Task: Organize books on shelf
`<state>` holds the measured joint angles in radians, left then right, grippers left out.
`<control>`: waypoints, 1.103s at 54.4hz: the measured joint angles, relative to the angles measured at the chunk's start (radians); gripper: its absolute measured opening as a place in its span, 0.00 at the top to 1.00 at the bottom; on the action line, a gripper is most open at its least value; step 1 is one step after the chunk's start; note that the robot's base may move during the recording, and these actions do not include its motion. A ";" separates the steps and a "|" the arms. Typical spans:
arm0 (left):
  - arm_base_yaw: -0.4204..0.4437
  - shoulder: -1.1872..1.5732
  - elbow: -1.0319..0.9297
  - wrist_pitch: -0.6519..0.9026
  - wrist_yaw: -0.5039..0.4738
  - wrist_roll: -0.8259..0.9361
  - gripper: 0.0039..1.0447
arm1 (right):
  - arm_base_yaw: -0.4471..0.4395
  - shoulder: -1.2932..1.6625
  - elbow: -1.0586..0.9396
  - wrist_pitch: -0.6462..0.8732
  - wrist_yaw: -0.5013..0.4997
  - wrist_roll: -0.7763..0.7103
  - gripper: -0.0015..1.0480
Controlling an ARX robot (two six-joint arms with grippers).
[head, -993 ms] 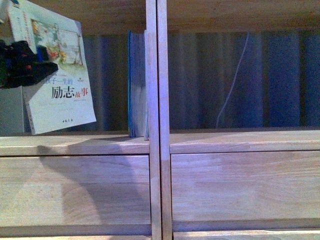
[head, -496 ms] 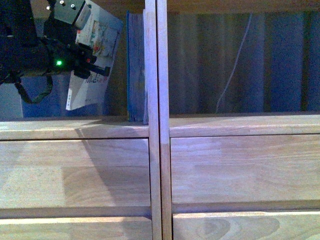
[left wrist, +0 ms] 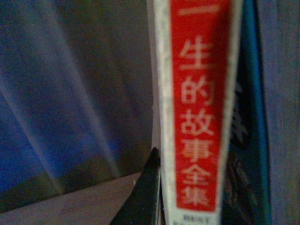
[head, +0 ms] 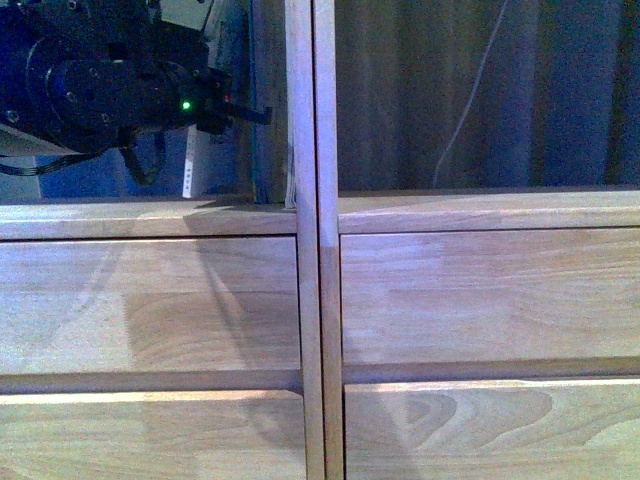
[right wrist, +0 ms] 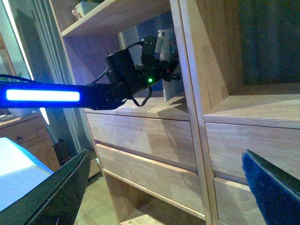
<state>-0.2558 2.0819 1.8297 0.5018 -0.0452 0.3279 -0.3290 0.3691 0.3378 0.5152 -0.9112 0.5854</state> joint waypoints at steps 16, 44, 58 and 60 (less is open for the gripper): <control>-0.026 -0.007 -0.024 -0.037 -0.057 0.066 0.89 | 0.000 0.000 0.000 0.000 0.000 0.000 0.07; -0.021 -0.177 -0.333 0.103 0.006 0.085 0.14 | 0.000 0.000 0.000 0.000 0.000 0.000 0.07; 0.090 -0.595 -0.811 0.231 0.039 -0.095 0.07 | 0.000 0.000 0.000 0.000 0.000 0.000 0.07; 0.109 -0.661 -0.871 0.237 0.050 -0.121 0.07 | 0.000 0.000 0.000 0.000 0.000 0.000 0.07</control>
<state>-0.1463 1.4204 0.9585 0.7383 0.0051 0.2073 -0.3290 0.3691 0.3378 0.5152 -0.9112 0.5850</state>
